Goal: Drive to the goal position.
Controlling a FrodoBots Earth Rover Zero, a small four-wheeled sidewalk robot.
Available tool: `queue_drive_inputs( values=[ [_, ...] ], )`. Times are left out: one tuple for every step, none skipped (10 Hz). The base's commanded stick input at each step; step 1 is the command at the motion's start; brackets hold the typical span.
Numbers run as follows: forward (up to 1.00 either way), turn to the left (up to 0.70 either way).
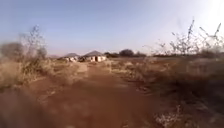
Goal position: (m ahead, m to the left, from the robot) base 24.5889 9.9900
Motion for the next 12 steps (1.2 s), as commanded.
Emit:
queue_drive_inputs(
  values=[
    [0.7, 0.0],
    [0.7, 0.0],
    [0.7, 0.0],
    [0.7, 0.0],
    [0.7, 0.0],
    [0.7, 0.0],
    [0.7, 0.0],
    [0.7, 0.0],
    [0.7, 0.0],
    [0.7, 0.0],
    [0.7, 0.0],
    [0.7, 0.0]
  ],
)
